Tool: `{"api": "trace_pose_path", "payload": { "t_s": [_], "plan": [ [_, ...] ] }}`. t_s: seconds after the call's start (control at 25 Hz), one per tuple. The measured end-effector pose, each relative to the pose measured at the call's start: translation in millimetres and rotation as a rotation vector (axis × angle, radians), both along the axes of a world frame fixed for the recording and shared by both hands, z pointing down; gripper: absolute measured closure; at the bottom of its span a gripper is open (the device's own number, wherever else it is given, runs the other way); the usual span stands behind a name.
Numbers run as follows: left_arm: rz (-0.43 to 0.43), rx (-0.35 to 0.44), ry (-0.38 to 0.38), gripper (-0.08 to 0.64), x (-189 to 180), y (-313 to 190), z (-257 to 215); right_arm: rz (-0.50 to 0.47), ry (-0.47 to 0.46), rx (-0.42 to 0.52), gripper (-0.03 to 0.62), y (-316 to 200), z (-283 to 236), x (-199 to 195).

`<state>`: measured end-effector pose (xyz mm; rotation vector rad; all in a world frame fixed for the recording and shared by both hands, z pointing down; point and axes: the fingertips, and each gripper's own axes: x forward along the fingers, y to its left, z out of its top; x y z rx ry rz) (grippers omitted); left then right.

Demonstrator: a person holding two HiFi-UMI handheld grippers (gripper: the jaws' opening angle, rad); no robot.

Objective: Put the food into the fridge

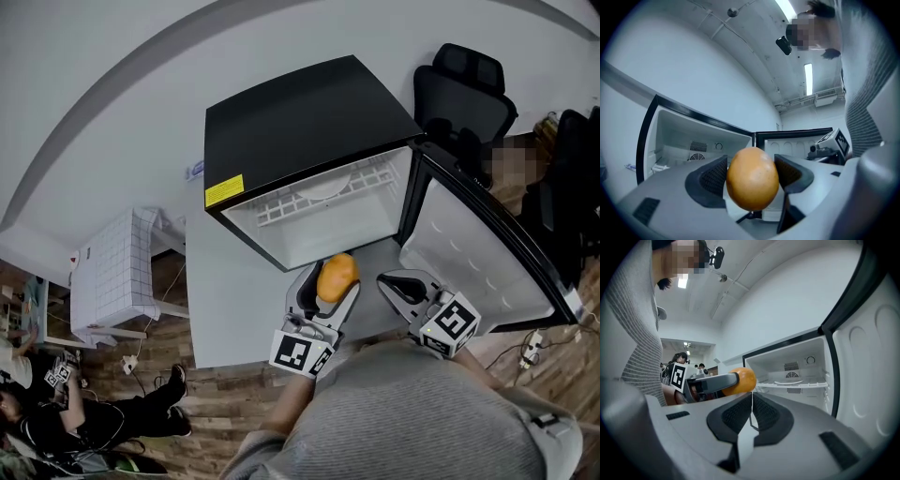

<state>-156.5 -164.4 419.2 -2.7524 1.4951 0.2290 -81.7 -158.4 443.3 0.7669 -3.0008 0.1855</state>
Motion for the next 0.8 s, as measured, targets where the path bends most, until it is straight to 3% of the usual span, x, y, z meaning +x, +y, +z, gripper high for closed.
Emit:
{"api": "trace_pose_path", "payload": {
  "t_s": [0.32, 0.48, 0.8],
  "plan": [
    [-0.010, 0.082, -0.135, 0.238, -5, -41, -15, 0.004, -0.006, -0.010, 0.578, -2, 2, 4],
    [-0.018, 0.103, -0.187, 0.238, -8, -62, -21, 0.000, -0.053, -0.010, 0.580, -3, -2, 5],
    [-0.022, 0.137, -0.318, 0.238, -9, -104, -25, 0.016, -0.019, -0.025, 0.579, -5, 8, 11]
  ]
}}
